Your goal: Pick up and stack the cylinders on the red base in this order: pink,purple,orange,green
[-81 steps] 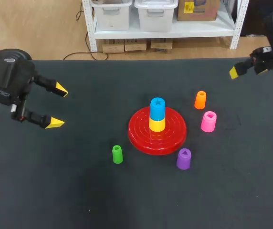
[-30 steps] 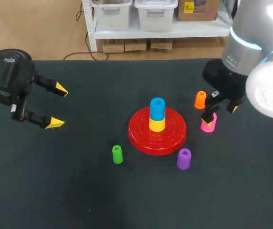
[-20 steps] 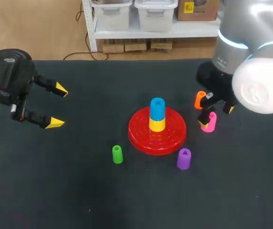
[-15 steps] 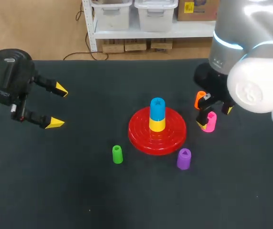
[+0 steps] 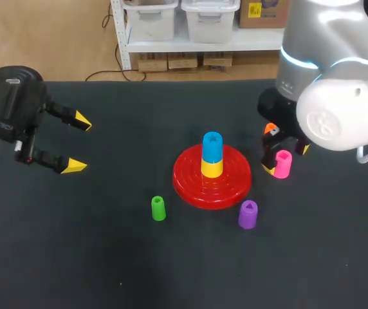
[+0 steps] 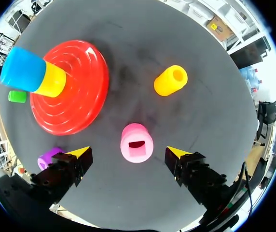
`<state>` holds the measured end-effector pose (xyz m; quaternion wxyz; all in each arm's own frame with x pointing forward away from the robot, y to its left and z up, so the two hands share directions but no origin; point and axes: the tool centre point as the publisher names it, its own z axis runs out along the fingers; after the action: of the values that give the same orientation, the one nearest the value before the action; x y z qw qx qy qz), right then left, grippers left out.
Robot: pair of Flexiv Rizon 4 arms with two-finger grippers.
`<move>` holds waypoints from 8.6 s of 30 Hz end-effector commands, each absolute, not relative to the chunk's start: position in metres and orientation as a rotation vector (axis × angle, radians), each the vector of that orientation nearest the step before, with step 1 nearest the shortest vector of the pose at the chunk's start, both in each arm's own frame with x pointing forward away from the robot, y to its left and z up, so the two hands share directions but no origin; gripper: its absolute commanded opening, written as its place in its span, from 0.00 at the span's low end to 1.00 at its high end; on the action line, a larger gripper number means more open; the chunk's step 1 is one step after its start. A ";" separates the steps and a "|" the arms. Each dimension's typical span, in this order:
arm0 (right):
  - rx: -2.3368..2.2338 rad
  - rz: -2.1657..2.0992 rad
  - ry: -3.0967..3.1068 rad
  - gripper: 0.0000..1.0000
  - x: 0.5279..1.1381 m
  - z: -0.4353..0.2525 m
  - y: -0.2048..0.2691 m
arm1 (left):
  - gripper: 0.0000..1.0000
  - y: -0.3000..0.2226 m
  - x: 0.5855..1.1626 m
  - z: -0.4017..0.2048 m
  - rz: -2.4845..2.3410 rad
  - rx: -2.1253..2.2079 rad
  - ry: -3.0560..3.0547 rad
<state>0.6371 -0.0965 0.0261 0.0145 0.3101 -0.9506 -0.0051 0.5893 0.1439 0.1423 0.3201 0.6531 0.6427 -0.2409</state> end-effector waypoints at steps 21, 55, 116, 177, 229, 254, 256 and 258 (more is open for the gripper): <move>0.884 -0.008 -2.961 1.00 0.646 0.018 -0.095 | 1.00 0.144 0.591 0.141 -0.634 1.717 1.686; 0.837 -0.057 -3.007 0.00 0.650 0.032 -0.101 | 1.00 0.144 0.591 0.141 -0.634 1.717 1.686; 1.648 0.021 -2.697 0.00 0.630 0.149 0.050 | 1.00 0.144 0.591 0.141 -0.634 1.717 1.686; 1.618 0.002 -2.666 0.00 0.645 0.133 0.050 | 1.00 0.144 0.591 0.141 -0.634 1.717 1.686; 1.682 -0.032 -2.494 0.00 0.652 0.115 0.054 | 1.00 0.144 0.591 0.141 -0.634 1.717 1.686; 1.665 -0.026 -2.618 1.00 0.641 0.137 0.044 | 1.00 0.144 0.591 0.141 -0.634 1.717 1.686; 1.660 -0.032 -2.657 1.00 0.642 0.143 0.041 | 1.00 0.144 0.591 0.141 -0.634 1.717 1.686; 1.651 -0.023 -2.705 1.00 0.644 0.150 0.035 | 1.00 0.144 0.591 0.141 -0.634 1.717 1.686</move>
<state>0.6551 0.0479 0.1435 0.0177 0.5257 -0.8505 -0.0040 0.5894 0.1438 0.1422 0.3201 0.6530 0.6427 -0.2409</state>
